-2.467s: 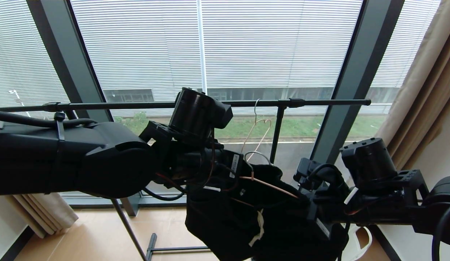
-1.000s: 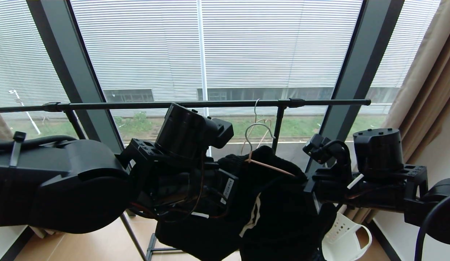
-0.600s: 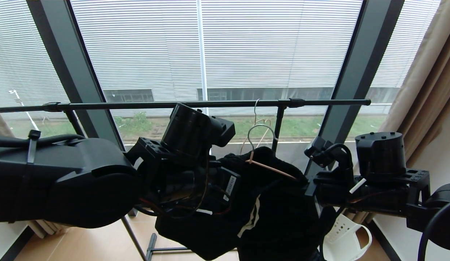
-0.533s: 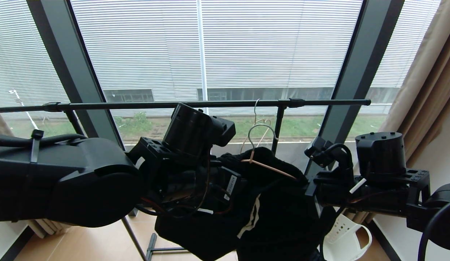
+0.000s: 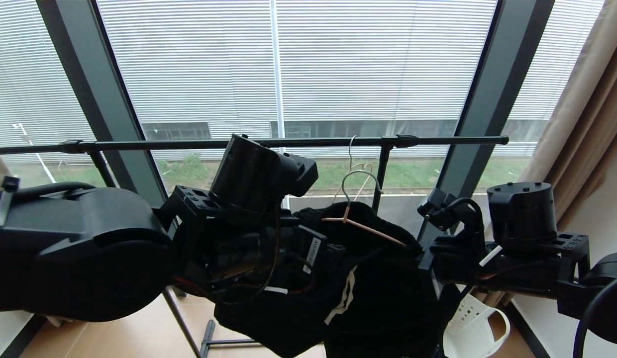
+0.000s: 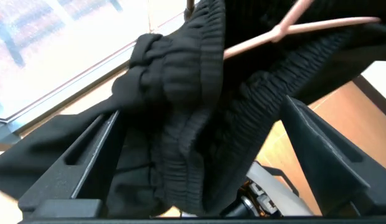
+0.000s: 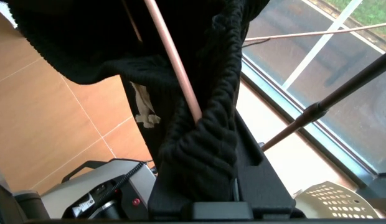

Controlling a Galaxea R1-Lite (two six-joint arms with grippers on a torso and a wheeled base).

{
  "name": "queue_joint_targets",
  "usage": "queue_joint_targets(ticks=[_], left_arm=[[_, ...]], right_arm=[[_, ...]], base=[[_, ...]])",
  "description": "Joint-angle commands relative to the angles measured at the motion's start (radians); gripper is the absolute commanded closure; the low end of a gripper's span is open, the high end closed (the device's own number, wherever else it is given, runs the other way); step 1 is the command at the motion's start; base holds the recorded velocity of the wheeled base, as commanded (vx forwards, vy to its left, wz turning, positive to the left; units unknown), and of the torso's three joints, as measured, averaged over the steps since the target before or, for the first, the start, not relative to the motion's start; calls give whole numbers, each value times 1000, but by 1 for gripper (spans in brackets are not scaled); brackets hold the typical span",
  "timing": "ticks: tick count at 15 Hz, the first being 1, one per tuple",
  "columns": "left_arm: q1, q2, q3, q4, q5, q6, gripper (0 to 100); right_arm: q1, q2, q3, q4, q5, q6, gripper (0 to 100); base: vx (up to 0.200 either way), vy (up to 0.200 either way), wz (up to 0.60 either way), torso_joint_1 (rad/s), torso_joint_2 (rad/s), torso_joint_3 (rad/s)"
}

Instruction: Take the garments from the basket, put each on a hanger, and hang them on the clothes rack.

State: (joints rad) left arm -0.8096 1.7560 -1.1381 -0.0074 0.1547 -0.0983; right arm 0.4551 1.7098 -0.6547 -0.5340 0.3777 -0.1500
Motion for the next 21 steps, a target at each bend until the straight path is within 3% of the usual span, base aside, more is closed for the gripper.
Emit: queue_joint_targets(ticks=[1, 6, 9, 11, 12, 16, 18, 21], left_arm=[[-2, -55, 29, 0, -1, -1, 0], [-2, -133, 92, -2, -1, -3, 0], [75, -194, 118, -2, -49, 28, 0], [156, -208, 126, -2, -184, 101, 0], [245, -208, 143, -2, -353, 210, 0], [421, -158, 167, 3, -758, 534, 0], [426, -135, 166, 4, -823, 589, 0], [414, -78, 166, 4, -833, 643, 0]], right_arm=[[0, 2, 1, 0, 0, 0, 100], [-1, 7, 1, 0, 1, -2, 100], [-16, 7, 13, 2, 43, -8, 100], [-21, 7, 23, 2, 64, -39, 100], [-23, 5, 36, 0, 70, -72, 100], [-24, 1, 49, 0, 90, -91, 100], [-24, -1, 49, 0, 90, -91, 100], [-24, -9, 63, -15, 92, -102, 100]], base=[[0, 0, 0, 0, 0, 0], [0, 0, 0, 0, 0, 0], [0, 0, 0, 0, 0, 0], [0, 0, 0, 0, 0, 0], [0, 0, 0, 0, 0, 0], [0, 0, 0, 0, 0, 0], [0, 0, 0, 0, 0, 0], [0, 0, 0, 0, 0, 0]])
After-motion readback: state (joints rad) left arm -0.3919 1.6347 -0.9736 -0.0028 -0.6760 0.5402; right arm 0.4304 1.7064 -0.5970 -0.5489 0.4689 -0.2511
